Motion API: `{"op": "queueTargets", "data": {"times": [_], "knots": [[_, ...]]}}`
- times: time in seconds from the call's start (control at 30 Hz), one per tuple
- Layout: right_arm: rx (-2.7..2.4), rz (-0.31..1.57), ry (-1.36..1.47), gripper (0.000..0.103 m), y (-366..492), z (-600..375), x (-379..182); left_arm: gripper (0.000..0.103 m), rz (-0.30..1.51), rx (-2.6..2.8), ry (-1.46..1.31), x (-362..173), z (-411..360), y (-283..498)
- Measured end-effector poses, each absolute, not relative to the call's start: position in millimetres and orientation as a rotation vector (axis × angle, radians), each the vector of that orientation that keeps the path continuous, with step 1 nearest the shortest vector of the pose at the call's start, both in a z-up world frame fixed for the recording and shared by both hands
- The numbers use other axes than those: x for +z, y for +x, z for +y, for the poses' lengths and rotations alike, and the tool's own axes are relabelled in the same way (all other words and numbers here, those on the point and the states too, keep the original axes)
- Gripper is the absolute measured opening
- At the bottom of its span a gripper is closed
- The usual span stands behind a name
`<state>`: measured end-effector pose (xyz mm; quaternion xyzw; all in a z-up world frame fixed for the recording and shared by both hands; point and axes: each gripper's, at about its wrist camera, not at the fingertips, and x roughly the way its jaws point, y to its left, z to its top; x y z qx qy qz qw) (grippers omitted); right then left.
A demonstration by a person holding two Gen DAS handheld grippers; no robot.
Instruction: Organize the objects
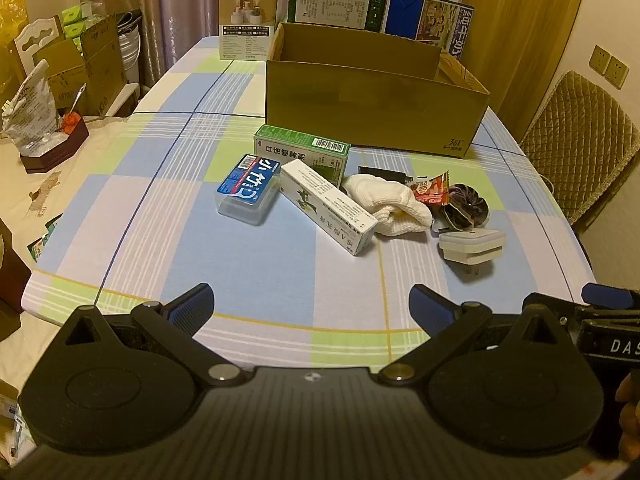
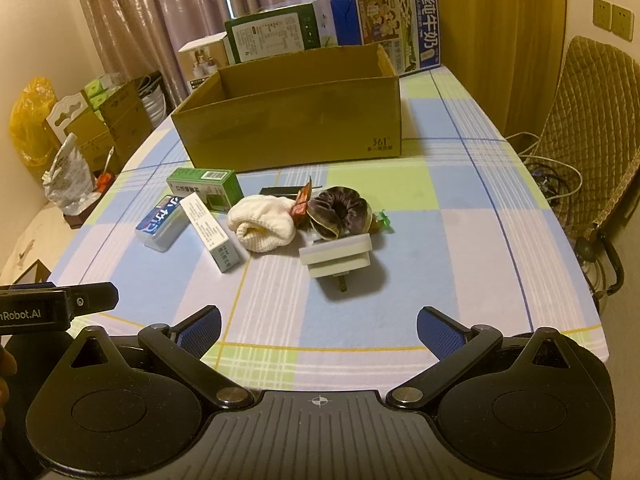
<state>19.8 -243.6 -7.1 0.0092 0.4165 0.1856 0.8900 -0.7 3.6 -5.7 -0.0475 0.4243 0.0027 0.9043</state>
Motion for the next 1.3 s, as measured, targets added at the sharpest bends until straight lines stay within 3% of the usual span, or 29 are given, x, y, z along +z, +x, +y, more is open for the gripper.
{"op": "queueTargets", "data": {"times": [1.3], "knots": [[0.387,0.883,0.027,0.101,24.5,-245.7,-15.3,0.102,0.847,-0.019,-0.125,-4.7,3.9,1.9]]}}
